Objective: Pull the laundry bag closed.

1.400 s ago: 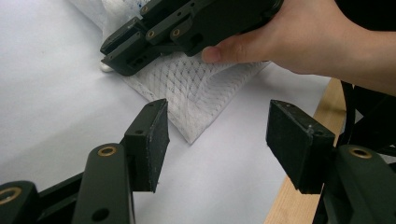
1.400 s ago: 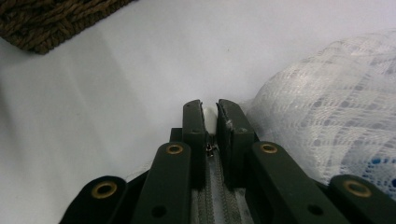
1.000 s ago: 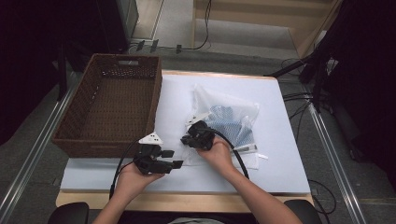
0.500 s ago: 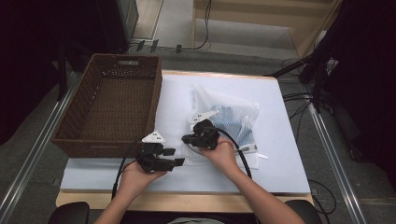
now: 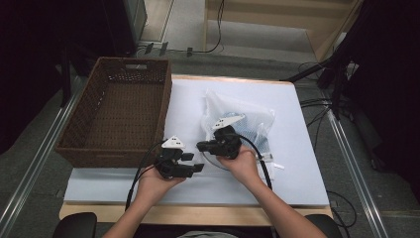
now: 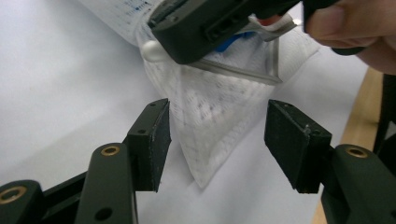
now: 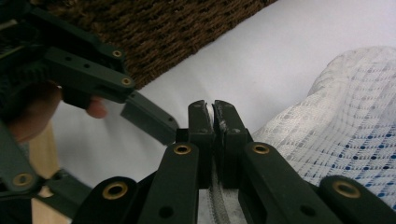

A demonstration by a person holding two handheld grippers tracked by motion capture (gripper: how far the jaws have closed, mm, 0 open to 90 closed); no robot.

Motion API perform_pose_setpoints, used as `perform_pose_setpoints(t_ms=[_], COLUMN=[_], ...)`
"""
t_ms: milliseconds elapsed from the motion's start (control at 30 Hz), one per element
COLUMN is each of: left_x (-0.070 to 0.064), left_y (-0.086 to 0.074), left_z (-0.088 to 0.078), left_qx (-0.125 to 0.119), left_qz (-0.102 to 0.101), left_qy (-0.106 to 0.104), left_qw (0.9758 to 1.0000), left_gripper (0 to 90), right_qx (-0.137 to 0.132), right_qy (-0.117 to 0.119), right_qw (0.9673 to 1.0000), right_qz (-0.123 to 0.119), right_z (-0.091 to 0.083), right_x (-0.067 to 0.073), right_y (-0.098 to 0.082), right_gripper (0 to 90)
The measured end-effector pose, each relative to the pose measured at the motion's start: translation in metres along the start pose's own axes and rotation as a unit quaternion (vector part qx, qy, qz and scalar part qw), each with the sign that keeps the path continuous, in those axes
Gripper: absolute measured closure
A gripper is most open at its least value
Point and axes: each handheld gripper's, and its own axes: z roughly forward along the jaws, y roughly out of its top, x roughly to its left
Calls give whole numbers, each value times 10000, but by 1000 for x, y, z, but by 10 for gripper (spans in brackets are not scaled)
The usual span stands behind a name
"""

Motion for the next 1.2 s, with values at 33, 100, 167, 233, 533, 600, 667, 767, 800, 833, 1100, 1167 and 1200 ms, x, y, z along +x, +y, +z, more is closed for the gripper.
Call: perform_pose_setpoints(t_ms=[33, 100, 167, 233, 533, 600, 667, 767, 800, 833, 1100, 1167, 1200], left_x=[0, 1, 2, 4, 6, 7, 9, 12, 12, 13, 13, 13, 13], left_y=[2, 5, 7, 9, 18, 20, 22, 22, 22, 22, 22, 21, 21], left_z=[1, 4, 7, 8, 15, 18, 20, 21, 22, 22, 22, 20, 19], left_qx=[-4, 35, 27, 51, 163, 188, 204, 150, 127, 105, 80, 71, 49], left_qz=[-26, -9, -20, -30, 70, 87, 95, 37, 40, 44, 190, 209, 236], left_qy=[-9, -28, -47, -74, -197, -222, -284, -444, -459, -522, -494, -479, -460], left_qw=[10000, 10000, 10000, 10000, 9996, 9995, 9993, 9989, 9989, 9986, 9986, 9986, 9987], left_gripper=[428, 432, 441, 445, 506, 531, 569, 668, 696, 752, 900, 900, 900], right_qx=[-31, -67, -110, -127, -256, -273, -278, -272, -293, -304, -301, -301, -299], right_qy=[19, 21, 68, 92, 245, 270, 296, 322, 324, 342, 364, 366, 353], right_qw=[10000, 10000, 9999, 9999, 9993, 9992, 9991, 9990, 9990, 9989, 9988, 9988, 9988], right_qz=[3, 26, 43, 48, 86, 93, 108, 123, 117, 137, 118, 132, 130], right_z=[-2, -6, -10, -12, -23, -24, -24, -25, -25, -24, -26, -28, -29], right_x=[0, 1, 1, 0, -1, -1, -1, -1, -1, -2, -4, -5, -6], right_y=[0, 0, 0, 0, -1, -1, -1, -1, -2, -2, -3, -2, -2], right_gripper=[883, 883, 883, 883, 883, 883, 882, 882, 882, 882, 852, 810, 801])
